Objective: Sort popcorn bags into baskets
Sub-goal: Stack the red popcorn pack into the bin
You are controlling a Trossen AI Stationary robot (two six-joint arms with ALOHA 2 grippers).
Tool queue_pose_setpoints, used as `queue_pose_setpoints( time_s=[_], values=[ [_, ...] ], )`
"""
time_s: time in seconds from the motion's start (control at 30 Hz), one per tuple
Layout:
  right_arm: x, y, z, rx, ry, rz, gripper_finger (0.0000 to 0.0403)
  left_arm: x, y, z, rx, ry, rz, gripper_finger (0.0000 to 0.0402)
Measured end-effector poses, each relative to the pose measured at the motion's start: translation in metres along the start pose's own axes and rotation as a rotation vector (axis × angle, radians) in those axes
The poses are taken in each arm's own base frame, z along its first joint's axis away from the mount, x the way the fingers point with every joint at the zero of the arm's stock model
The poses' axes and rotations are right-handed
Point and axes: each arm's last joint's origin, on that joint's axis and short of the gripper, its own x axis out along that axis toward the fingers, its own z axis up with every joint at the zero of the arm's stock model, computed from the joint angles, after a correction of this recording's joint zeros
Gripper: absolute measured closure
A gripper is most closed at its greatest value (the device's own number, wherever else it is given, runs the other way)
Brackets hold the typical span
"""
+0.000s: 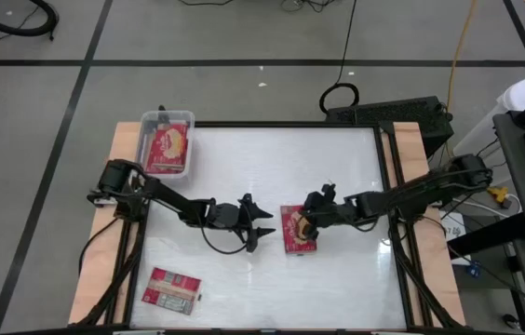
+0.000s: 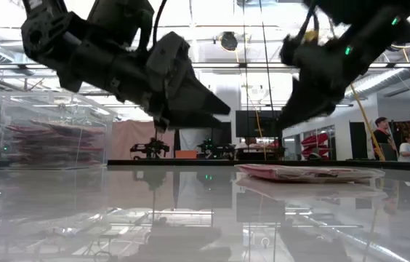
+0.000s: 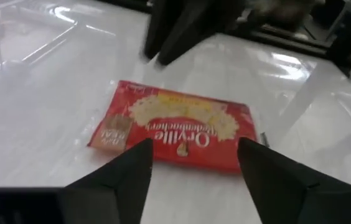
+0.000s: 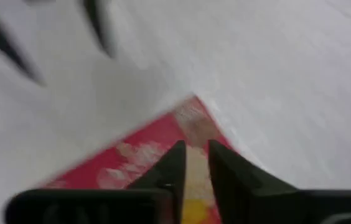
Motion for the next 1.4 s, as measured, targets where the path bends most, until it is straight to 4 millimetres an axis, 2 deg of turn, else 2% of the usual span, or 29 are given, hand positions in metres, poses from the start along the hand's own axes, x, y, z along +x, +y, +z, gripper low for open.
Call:
queue_pose_setpoints(
  time_s=[0.1,0.27,0.37,0.47,0.6,0.83,1.03,1.27,1.4],
  values=[
    [0.019,-0.008,-0.002,-0.015,0.043,-0.016,0.0293,-0.007,-0.002,0.01,-0.001,-0.004,-0.001,0.0186],
    [0.05,-0.019,0.002,-0.067,0.072,0.089,0.0205,-0.017,-0.005,0.017,-0.016,0.04,0.006,0.0209],
    [0.06,-0.023,0.0,-0.122,0.086,0.116,0.0178,-0.021,-0.008,0.019,-0.013,0.06,0.007,0.0215],
    [0.069,-0.026,-0.002,-0.166,0.095,0.114,0.0173,-0.024,-0.01,0.016,0.0,0.093,0.012,0.0217],
    [0.076,-0.03,-0.006,-0.169,0.131,0.135,0.0217,-0.025,-0.01,0.015,-0.002,0.093,0.035,0.0217],
    [0.077,-0.028,-0.007,-0.201,0.116,0.16,0.0386,-0.026,-0.009,0.01,-0.004,0.138,0.07,0.0218],
    [0.064,-0.022,0.004,-0.21,0.038,0.205,0.0398,-0.021,-0.007,0.008,-0.02,0.1,0.134,0.0218],
    [0.044,-0.013,0.017,-0.232,-0.08,0.191,0.0402,0.001,-0.001,-0.008,-0.07,-0.009,0.117,0.0217],
    [0.037,-0.008,0.02,-0.245,-0.117,0.187,0.0402,0.013,0.011,-0.018,-0.139,-0.057,0.128,0.0217]
  ],
)
